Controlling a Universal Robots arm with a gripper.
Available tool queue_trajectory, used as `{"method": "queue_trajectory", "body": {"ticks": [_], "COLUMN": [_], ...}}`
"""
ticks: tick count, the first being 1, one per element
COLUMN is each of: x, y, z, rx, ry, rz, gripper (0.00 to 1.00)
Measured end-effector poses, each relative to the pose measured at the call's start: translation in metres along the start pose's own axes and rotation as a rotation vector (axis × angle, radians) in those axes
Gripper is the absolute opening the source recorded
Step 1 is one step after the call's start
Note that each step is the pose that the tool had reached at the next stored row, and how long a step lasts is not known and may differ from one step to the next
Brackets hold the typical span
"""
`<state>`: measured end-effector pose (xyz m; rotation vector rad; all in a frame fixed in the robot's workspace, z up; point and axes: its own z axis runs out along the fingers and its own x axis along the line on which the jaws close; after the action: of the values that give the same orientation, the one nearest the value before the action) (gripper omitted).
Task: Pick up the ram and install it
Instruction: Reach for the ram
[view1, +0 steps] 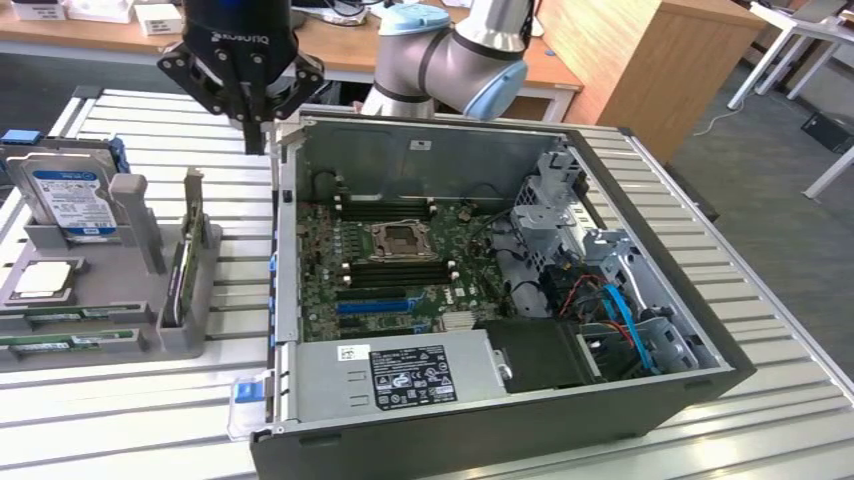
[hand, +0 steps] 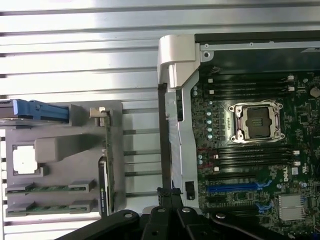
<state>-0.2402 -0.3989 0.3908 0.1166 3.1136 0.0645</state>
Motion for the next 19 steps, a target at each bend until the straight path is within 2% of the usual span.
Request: {"method": "queue_trajectory", "body": {"ticks": [19], "x": [0.044], "y": [-0.0034], "z": [0.0007], "rx": [0.0], "ry": [0.0], "rz": [0.0], "gripper": [0.11]}}
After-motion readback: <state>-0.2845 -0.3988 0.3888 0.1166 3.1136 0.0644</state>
